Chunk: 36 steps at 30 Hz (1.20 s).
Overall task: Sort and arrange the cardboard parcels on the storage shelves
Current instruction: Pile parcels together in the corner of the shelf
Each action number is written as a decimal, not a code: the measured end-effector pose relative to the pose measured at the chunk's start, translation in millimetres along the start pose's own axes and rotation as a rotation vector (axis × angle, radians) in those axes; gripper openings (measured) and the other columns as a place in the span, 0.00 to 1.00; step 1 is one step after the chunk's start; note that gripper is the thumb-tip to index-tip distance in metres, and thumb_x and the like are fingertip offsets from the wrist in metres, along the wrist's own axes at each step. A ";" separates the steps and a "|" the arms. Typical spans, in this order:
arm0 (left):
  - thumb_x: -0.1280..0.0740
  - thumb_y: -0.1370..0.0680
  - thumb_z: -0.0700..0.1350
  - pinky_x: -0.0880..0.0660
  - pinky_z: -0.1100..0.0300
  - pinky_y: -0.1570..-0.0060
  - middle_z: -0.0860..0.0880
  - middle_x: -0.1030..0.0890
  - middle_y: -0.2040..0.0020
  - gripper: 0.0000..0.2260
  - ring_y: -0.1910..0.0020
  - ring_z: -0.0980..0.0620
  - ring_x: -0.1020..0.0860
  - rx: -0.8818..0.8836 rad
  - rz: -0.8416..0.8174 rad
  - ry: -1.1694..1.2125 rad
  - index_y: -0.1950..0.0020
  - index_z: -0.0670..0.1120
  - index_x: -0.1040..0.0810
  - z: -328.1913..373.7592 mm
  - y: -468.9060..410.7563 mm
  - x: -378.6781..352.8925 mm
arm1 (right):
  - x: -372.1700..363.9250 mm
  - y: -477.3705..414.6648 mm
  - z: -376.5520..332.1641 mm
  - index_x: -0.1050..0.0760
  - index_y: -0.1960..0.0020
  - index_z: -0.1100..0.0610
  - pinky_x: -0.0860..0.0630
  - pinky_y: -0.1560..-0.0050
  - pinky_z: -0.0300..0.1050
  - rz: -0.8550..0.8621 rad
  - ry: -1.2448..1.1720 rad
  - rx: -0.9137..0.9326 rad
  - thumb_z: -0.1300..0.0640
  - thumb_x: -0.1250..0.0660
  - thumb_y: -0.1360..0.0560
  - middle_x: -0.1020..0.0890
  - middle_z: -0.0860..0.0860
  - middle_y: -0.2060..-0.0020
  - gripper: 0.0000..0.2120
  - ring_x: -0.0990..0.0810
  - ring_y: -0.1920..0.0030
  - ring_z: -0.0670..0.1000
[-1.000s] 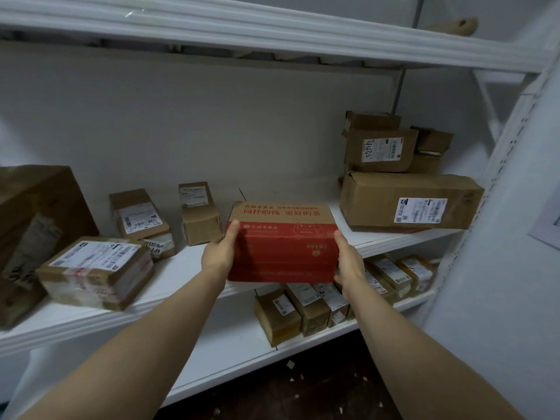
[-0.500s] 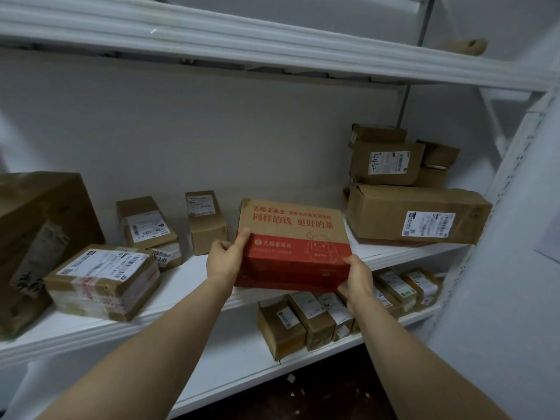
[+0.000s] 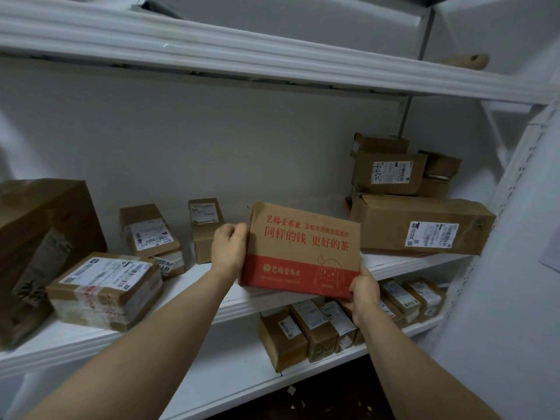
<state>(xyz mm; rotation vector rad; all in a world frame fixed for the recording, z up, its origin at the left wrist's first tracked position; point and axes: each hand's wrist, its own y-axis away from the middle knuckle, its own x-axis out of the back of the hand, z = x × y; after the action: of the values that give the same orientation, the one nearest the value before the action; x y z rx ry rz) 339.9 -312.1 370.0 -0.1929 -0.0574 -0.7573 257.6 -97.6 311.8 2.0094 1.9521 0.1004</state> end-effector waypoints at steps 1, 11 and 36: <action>0.42 0.22 0.50 0.31 0.56 0.57 0.49 0.23 0.55 0.10 0.54 0.48 0.26 -0.004 -0.017 -0.003 0.54 0.45 0.26 2.9 1.7 -1.7 | 1.1 1.0 0.3 0.28 0.40 0.47 0.23 0.58 0.47 0.006 -0.002 -0.004 0.70 0.53 0.23 0.19 0.52 0.55 0.25 0.21 0.57 0.52; 0.48 0.21 0.64 0.34 0.55 0.40 0.47 0.32 0.33 0.24 0.35 0.47 0.30 -0.129 -0.039 -0.335 0.26 0.59 0.37 6.5 25.1 -17.2 | 7.9 -2.1 16.3 0.29 0.34 0.52 0.19 0.56 0.53 0.057 0.007 -0.071 0.68 0.51 0.19 0.20 0.56 0.47 0.21 0.20 0.51 0.57; 0.46 0.20 0.60 0.28 0.54 0.48 0.45 0.18 0.46 0.21 0.45 0.43 0.23 -0.177 0.039 -0.393 0.36 0.53 0.23 29.0 27.9 -25.5 | 4.8 0.9 16.7 0.32 0.30 0.55 0.25 0.68 0.44 0.103 -0.083 -0.089 0.74 0.54 0.23 0.21 0.58 0.47 0.28 0.21 0.57 0.54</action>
<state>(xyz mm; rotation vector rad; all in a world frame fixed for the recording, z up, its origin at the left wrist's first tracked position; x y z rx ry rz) 341.1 -269.4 391.1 -0.5089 -0.3593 -0.6773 263.5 -96.0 295.5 2.0223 1.7631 0.1237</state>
